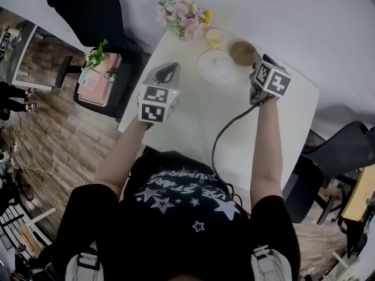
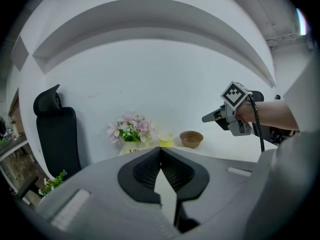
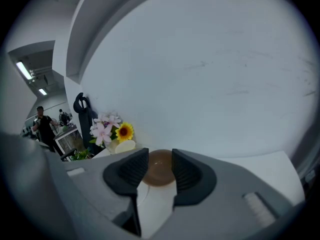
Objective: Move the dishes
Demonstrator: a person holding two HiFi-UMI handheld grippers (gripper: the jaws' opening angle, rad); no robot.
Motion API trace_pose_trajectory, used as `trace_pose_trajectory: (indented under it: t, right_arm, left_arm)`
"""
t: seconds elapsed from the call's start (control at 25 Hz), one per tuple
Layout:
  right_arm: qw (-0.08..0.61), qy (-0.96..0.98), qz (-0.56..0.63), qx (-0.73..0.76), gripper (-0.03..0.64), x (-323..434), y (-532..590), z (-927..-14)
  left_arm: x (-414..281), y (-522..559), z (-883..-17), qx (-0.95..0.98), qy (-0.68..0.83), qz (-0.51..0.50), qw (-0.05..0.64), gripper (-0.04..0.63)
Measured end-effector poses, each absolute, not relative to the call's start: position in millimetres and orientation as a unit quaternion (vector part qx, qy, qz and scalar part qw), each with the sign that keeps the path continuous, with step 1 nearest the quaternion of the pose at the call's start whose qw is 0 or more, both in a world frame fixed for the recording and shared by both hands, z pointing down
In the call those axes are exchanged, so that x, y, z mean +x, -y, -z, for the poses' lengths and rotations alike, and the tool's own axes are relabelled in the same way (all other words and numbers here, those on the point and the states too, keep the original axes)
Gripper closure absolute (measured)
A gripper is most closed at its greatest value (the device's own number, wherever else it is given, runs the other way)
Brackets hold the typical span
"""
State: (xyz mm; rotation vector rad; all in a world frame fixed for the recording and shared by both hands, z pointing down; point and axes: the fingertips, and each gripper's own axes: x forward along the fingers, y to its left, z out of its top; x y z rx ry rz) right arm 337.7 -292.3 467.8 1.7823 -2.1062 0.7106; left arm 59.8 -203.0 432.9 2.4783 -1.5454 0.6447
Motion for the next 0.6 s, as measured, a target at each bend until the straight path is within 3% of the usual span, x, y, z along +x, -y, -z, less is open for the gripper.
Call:
trace_pose_trajectory:
  t: [0.6]
  right_arm:
    - [0.159, 0.711, -0.237, 0.643, 0.591, 283.7, 226.6, -462.2]
  left_arm:
    - [26.1, 200.2, -427.1, 0.857, 0.469, -0.198, 0.083, 0.586]
